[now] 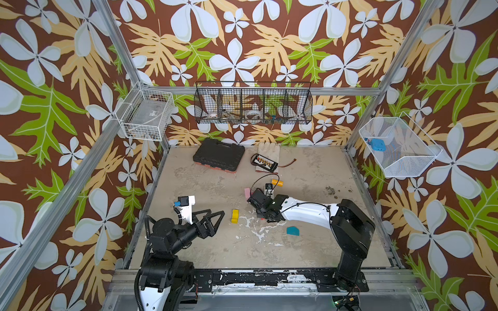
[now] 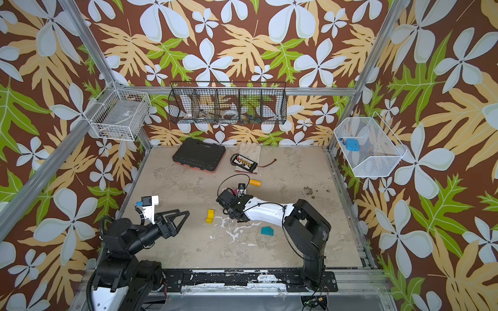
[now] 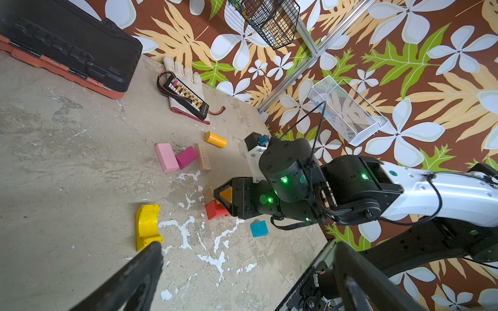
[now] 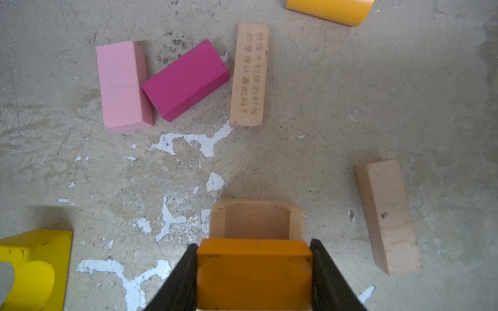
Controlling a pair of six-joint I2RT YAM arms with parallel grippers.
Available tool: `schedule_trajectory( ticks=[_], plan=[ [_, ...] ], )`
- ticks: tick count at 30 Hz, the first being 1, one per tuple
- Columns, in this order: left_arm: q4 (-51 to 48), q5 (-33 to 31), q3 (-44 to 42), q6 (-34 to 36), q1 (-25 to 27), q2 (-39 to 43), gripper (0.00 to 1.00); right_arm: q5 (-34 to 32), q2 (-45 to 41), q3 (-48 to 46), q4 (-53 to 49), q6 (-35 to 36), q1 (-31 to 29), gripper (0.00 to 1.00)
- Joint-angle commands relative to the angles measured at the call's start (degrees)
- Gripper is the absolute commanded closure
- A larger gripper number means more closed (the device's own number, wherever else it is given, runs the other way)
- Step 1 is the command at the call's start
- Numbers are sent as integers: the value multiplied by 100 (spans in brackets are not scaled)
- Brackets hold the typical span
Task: Build the wood block tower
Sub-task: 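Carry the orange block over the wooden arch with the right gripper, then lower the orange block onto the wooden arch and open the right gripper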
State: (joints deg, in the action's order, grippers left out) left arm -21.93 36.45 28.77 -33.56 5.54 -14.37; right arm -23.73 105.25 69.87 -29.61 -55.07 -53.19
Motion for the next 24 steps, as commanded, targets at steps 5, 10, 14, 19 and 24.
schedule_trajectory(
  ticks=[5,10,14,19,24],
  plan=[
    [128,17,-6,-16,12,47,0,-258,23,61,-35,70,10,65],
    [128,26,-5,-23,13,57,0,-255,79,158,-23,93,19,64],
    [128,21,-4,-20,12,57,0,-238,133,180,1,93,30,62],
    [128,29,-8,-23,17,62,0,-223,208,192,-6,93,71,59],
    [128,29,-12,-19,17,66,0,-202,225,174,12,93,87,58]
  ],
)
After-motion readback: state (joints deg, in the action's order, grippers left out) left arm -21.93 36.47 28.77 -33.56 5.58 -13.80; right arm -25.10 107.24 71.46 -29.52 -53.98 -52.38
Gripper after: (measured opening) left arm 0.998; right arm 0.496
